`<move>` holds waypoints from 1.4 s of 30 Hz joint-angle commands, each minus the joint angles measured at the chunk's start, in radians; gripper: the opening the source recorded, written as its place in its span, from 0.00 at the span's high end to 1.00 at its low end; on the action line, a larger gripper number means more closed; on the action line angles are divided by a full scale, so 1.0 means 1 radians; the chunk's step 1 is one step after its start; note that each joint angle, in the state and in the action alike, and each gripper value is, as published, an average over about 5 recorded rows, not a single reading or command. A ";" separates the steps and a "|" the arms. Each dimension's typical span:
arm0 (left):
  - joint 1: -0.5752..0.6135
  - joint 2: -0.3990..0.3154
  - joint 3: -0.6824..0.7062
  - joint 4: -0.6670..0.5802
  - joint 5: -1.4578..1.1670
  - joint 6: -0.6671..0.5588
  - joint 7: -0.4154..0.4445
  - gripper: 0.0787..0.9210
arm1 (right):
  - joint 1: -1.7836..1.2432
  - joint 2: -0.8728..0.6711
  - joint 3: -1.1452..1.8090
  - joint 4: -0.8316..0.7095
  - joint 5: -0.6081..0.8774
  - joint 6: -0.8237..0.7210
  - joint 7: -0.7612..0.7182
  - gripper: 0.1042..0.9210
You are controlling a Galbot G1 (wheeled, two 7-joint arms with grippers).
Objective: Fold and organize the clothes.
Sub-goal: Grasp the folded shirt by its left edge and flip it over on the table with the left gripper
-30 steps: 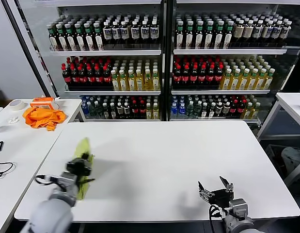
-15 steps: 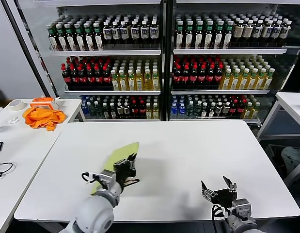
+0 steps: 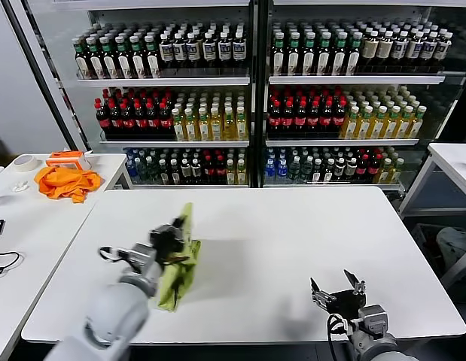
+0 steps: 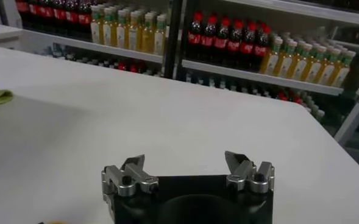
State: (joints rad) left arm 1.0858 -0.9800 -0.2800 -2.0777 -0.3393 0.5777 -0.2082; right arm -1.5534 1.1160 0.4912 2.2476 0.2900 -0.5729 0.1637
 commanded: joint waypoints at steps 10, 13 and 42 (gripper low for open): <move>0.301 0.265 -0.478 -0.019 0.208 -0.023 0.281 0.98 | 0.002 -0.011 -0.008 -0.001 0.001 0.010 -0.005 0.12; 0.275 0.139 -0.273 -0.105 0.277 -0.019 0.250 0.98 | -0.001 -0.013 -0.006 0.001 0.001 0.010 -0.005 0.12; 0.103 -0.202 0.250 -0.080 -0.131 -0.109 0.180 0.82 | 0.029 -0.012 -0.018 -0.003 -0.002 0.000 -0.004 0.12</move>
State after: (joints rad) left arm 1.2028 -1.1307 -0.1379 -2.0890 -0.1646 0.5075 -0.0288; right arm -1.5462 1.1049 0.4942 2.2501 0.2884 -0.5697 0.1591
